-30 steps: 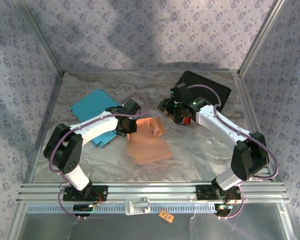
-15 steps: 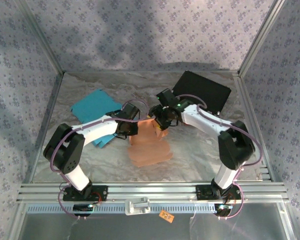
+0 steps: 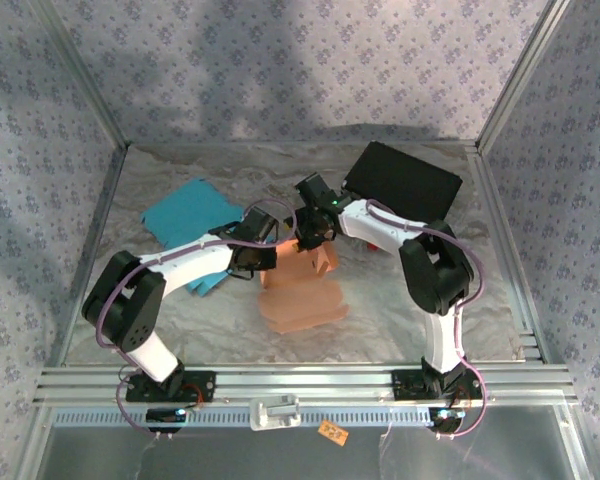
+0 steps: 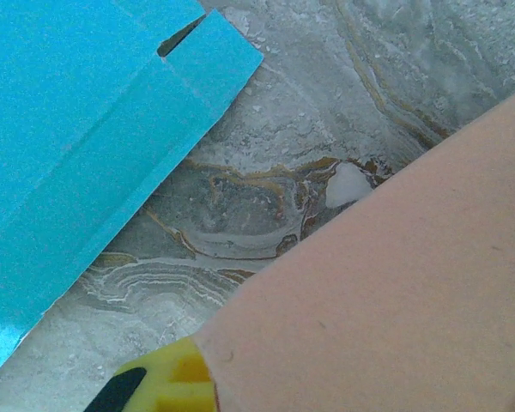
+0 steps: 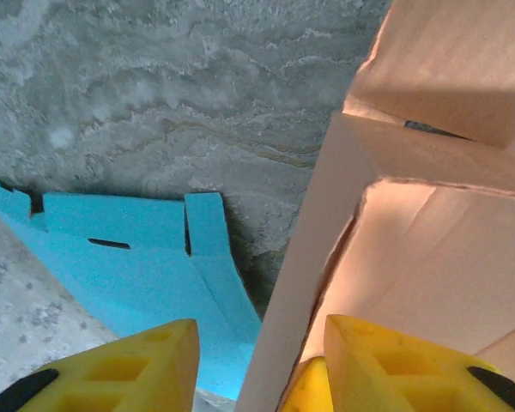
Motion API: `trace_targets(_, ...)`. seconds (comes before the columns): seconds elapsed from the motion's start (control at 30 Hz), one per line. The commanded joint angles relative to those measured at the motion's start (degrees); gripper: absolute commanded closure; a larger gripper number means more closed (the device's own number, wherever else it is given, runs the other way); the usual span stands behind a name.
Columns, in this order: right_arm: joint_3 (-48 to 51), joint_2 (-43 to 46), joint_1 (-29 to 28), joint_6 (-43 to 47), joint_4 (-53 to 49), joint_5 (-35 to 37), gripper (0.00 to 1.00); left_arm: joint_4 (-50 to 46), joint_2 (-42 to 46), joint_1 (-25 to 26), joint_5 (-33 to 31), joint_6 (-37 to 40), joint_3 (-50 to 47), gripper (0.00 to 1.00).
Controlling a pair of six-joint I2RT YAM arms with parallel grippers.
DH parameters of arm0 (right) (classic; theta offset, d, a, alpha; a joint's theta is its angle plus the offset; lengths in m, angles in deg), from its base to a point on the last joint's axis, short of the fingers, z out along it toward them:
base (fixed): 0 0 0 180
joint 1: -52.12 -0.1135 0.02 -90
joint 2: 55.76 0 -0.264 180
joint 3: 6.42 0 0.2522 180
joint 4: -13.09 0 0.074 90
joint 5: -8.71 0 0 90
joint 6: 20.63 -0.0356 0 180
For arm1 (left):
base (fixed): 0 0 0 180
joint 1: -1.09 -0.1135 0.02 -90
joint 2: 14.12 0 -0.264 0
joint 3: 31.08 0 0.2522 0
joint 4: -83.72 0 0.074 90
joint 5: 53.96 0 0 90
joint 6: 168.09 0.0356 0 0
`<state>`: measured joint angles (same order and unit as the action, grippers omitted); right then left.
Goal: Fold the paper box
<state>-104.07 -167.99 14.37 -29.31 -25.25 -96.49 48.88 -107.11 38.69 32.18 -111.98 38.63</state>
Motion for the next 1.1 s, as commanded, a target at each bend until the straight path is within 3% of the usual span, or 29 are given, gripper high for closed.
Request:
trace_targets(0.0,-0.22,-1.4,0.14,-1.7,0.35,-0.75,0.69,1.37,1.29,0.24,-2.05,0.93,-1.4,0.89)
trace_targets(0.27,2.11,-0.1,1.09,-1.17,2.2,1.13,1.0,5.92,1.65,0.28,-1.79,0.6,-3.26,0.8)
trace_targets(0.53,2.81,1.44,1.02,-0.78,0.24,3.06,1.0,6.79,7.69,0.53,-2.22,-1.96,-6.29,0.77)
trace_targets(0.73,2.73,1.74,0.92,-0.67,0.11,3.79,1.0,6.99,10.44,1.06,1.05,-4.07,-7.77,0.71)
trace_targets(1.07,2.66,2.19,0.15,-0.91,0.16,4.56,1.0,5.65,8.16,1.63,2.1,-5.76,-7.9,0.71)
